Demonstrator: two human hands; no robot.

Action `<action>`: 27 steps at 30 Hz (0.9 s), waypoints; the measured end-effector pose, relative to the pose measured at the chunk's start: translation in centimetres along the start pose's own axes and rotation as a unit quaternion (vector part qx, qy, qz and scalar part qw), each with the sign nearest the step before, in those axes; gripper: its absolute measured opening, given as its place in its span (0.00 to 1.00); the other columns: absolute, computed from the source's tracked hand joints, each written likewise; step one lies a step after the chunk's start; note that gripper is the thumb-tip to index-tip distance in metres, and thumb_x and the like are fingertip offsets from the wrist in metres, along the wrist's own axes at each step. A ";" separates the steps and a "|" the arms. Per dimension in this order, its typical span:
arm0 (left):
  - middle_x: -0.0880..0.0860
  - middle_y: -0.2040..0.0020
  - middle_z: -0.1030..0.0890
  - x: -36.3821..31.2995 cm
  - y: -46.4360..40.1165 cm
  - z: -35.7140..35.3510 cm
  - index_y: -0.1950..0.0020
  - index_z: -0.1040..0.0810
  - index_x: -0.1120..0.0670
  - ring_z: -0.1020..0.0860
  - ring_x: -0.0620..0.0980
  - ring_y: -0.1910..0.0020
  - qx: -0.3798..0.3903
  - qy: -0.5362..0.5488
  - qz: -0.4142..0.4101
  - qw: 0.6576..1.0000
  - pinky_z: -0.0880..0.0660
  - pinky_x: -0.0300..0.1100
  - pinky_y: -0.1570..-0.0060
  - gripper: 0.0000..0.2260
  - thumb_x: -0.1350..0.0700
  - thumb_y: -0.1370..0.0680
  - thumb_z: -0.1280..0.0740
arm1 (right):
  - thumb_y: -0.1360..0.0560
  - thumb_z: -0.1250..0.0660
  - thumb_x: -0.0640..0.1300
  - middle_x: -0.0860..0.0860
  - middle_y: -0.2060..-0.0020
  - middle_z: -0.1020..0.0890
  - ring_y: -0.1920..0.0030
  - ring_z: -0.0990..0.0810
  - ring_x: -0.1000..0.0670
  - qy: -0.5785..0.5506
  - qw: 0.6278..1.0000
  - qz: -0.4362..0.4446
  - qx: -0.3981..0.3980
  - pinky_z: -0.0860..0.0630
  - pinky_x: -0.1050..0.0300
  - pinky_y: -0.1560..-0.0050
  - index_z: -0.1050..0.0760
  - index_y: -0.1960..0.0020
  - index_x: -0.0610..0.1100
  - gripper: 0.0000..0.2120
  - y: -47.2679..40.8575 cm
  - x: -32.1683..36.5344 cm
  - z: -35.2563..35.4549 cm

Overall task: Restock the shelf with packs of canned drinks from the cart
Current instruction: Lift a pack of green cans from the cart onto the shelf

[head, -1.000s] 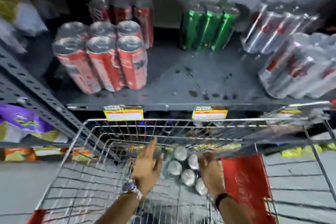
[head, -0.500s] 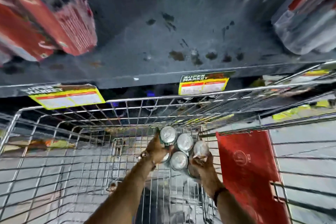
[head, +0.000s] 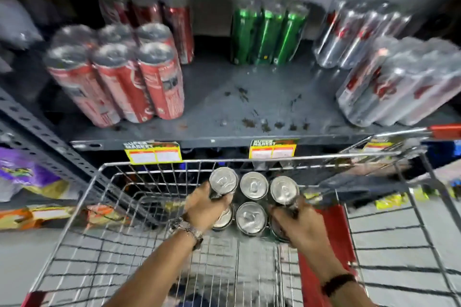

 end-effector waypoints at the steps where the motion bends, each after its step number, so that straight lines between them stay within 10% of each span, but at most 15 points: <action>1: 0.58 0.43 0.20 -1.7 0.8 1.7 0.42 0.28 0.58 0.25 0.55 0.42 -0.022 -0.013 -0.017 1.000 0.37 0.34 0.59 0.18 0.49 0.27 0.35 | 0.45 0.38 0.67 0.43 0.60 0.18 0.57 0.20 0.44 0.009 1.000 0.020 -0.011 0.30 0.58 0.61 0.26 0.49 0.42 0.35 0.6 1.6 1.5; 6: 0.59 0.50 0.17 -9.4 3.7 7.9 0.56 0.21 0.57 0.22 0.50 0.51 -0.065 -0.040 -0.121 0.990 0.38 0.30 0.67 0.12 0.48 0.29 0.33 | 0.34 0.30 0.56 0.38 0.51 0.17 0.47 0.21 0.40 0.034 0.991 0.110 -0.067 0.28 0.53 0.53 0.23 0.50 0.43 0.19 2.8 8.8 8.4; 10: 0.63 0.54 0.16 -14.4 3.9 11.5 0.72 0.29 0.54 0.20 0.59 0.50 -0.091 -0.032 -0.152 0.984 0.26 0.46 0.55 0.19 0.39 0.35 0.34 | 0.34 0.30 0.53 0.37 0.49 0.18 0.44 0.22 0.39 0.019 0.987 0.130 -0.087 0.28 0.52 0.48 0.23 0.50 0.41 0.19 2.0 13.2 12.3; 22: 0.59 0.39 0.23 -21.9 -8.8 14.5 0.44 0.26 0.62 0.26 0.58 0.40 -0.132 0.100 -0.118 0.979 0.29 0.46 0.42 0.24 0.48 0.33 0.29 | 0.35 0.28 0.52 0.44 0.55 0.21 0.65 0.24 0.51 -0.100 0.987 0.090 -0.085 0.18 0.46 0.65 0.24 0.57 0.44 0.14 -9.3 20.1 13.8; 27: 0.60 0.39 0.22 -19.5 -11.8 12.5 0.40 0.27 0.60 0.25 0.57 0.40 -0.140 0.180 -0.115 0.967 0.29 0.48 0.38 0.31 0.41 0.35 0.31 | 0.35 0.30 0.58 0.47 0.46 0.22 0.47 0.23 0.47 -0.123 0.987 0.085 -0.060 0.21 0.54 0.68 0.27 0.44 0.46 0.24 -13.1 18.3 12.7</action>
Point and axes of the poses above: each hand's wrist, its own y-axis away from the middle knuckle, its own z-axis out of the back of the hand, x = y × z, the point moved 6 cm from there along -y, towards the middle knuckle
